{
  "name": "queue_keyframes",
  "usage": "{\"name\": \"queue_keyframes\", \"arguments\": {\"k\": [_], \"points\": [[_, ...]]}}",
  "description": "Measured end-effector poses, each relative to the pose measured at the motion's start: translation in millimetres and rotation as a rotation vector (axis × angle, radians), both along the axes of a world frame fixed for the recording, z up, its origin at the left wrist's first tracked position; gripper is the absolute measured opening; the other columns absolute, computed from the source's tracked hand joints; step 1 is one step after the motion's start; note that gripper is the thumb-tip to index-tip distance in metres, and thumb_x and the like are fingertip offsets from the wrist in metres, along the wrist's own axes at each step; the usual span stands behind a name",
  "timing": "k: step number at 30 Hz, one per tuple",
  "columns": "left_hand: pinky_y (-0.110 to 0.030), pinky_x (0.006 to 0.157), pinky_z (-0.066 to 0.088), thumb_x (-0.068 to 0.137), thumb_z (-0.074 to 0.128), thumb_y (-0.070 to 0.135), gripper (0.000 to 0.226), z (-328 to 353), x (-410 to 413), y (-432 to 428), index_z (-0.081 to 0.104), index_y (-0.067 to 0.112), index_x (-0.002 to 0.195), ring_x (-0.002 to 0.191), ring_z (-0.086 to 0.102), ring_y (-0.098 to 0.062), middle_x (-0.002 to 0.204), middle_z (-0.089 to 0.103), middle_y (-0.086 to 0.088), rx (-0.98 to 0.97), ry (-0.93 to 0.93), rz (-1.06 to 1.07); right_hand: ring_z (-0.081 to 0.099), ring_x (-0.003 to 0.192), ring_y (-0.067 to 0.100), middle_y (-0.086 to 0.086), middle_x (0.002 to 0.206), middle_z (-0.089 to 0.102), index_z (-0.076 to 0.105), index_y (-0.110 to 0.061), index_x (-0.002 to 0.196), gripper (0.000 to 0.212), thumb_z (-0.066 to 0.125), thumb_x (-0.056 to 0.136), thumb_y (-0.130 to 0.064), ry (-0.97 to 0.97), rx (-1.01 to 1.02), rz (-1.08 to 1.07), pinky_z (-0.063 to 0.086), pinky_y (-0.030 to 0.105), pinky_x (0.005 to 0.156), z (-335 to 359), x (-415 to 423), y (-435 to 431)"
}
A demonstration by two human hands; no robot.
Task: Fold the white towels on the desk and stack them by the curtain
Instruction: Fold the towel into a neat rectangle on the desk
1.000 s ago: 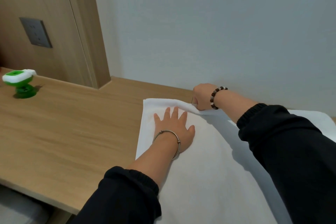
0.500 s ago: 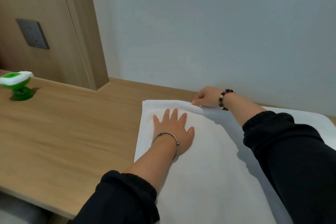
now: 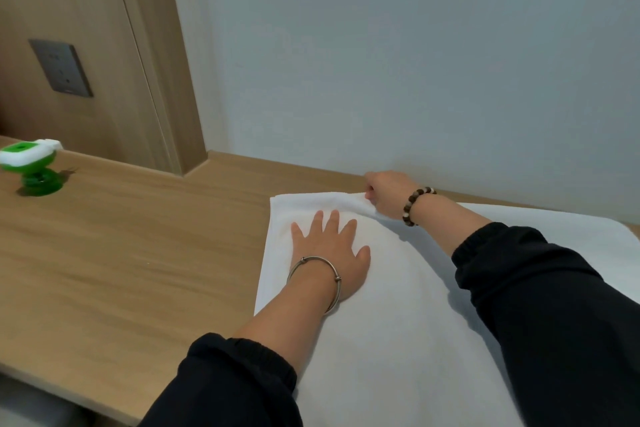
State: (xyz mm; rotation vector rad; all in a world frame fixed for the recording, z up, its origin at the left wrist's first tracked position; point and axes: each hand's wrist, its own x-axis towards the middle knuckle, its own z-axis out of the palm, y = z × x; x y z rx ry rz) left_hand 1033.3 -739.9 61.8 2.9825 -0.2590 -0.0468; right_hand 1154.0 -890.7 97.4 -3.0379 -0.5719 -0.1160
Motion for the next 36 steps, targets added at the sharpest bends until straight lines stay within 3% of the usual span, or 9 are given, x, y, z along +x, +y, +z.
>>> {"name": "queue_keyframes", "arguments": {"k": [5, 10, 13, 17, 21, 25, 27, 31, 36], "points": [[-0.057, 0.113, -0.005, 0.094, 0.017, 0.054, 0.061, -1, 1, 0, 0.009, 0.033, 0.151, 0.146, -0.008, -0.022, 0.160, -0.003, 0.003, 0.009, -0.012, -0.007, 0.057, 0.084, 0.026, 0.005, 0.091, 0.061, 0.049, -0.014, 0.087, 0.016, 0.037, 0.096, -0.009, 0.081, 0.152, -0.114, 0.046, 0.032, 0.069, -9, 12, 4], [-0.057, 0.113, -0.004, 0.094, 0.019, 0.054, 0.061, -1, 1, 0, 0.012, 0.032, 0.150, 0.147, -0.007, -0.021, 0.160, -0.001, 0.003, -0.010, -0.016, 0.004, 0.052, 0.072, 0.020, -0.003, 0.071, 0.053, 0.053, -0.015, 0.076, 0.035, 0.042, 0.099, -0.039, 0.088, 0.435, -0.114, 0.033, 0.028, 0.057, 6, 11, -2], [-0.057, 0.113, -0.004, 0.094, 0.019, 0.054, 0.061, -1, 1, -1, 0.012, 0.032, 0.150, 0.147, -0.006, -0.021, 0.160, 0.000, 0.003, -0.008, -0.019, 0.006, 0.050, 0.068, 0.013, -0.007, 0.073, 0.055, 0.054, -0.022, 0.072, 0.039, 0.053, 0.088, -0.058, 0.271, 0.326, -0.020, 0.037, 0.028, 0.061, 15, 1, -12], [-0.057, 0.113, -0.003, 0.094, 0.019, 0.054, 0.061, -1, 2, -1, 0.012, 0.032, 0.150, 0.147, -0.006, -0.022, 0.160, 0.001, 0.002, -0.009, -0.023, 0.007, 0.055, 0.086, 0.020, -0.002, 0.094, 0.058, 0.054, -0.018, 0.093, 0.034, 0.055, 0.089, -0.051, 0.223, 0.088, 0.009, 0.045, 0.032, 0.074, 7, -6, -13], [-0.057, 0.113, -0.004, 0.094, 0.018, 0.055, 0.061, -1, 2, 0, 0.011, 0.033, 0.150, 0.147, -0.007, -0.021, 0.160, 0.000, 0.003, -0.011, -0.024, 0.008, 0.050, 0.075, 0.016, -0.009, 0.081, 0.050, 0.049, -0.020, 0.088, 0.019, 0.055, 0.089, -0.038, 0.180, 0.135, -0.011, 0.035, 0.026, 0.057, 1, -5, -12], [-0.057, 0.113, -0.005, 0.094, 0.018, 0.055, 0.061, -2, 2, 0, 0.011, 0.033, 0.150, 0.147, -0.007, -0.021, 0.160, -0.001, 0.003, -0.011, -0.018, 0.010, 0.046, 0.077, 0.018, -0.009, 0.078, 0.044, 0.046, -0.018, 0.083, 0.021, 0.058, 0.090, -0.034, 0.173, 0.170, -0.028, 0.031, 0.027, 0.059, 1, 2, -11], [-0.057, 0.113, -0.005, 0.094, 0.018, 0.055, 0.061, -2, 3, 0, 0.010, 0.033, 0.150, 0.147, -0.007, -0.021, 0.160, 0.000, 0.003, -0.006, -0.016, 0.009, 0.048, 0.077, 0.021, -0.001, 0.082, 0.054, 0.048, -0.017, 0.082, 0.022, 0.054, 0.094, -0.034, 0.097, 0.164, -0.055, 0.033, 0.028, 0.062, -6, 5, -9], [-0.056, 0.113, -0.005, 0.094, 0.019, 0.054, 0.061, -1, 2, 0, 0.011, 0.033, 0.150, 0.147, -0.008, -0.020, 0.160, -0.001, 0.004, -0.012, -0.020, 0.001, 0.053, 0.071, 0.022, 0.004, 0.084, 0.060, 0.054, -0.012, 0.106, 0.035, 0.028, 0.103, -0.036, -0.270, -0.033, -0.181, 0.037, 0.029, 0.059, -15, -1, -1], [-0.053, 0.115, -0.006, 0.095, 0.019, 0.052, 0.064, 0, 3, 0, 0.007, 0.025, 0.152, 0.147, -0.008, -0.019, 0.160, -0.003, 0.004, -0.018, -0.006, 0.045, 0.049, 0.101, 0.025, 0.006, 0.110, 0.055, 0.050, -0.013, 0.111, 0.017, 0.043, 0.096, -0.017, -0.414, -0.051, -0.182, 0.037, 0.034, 0.080, 0, -20, 25]]}}
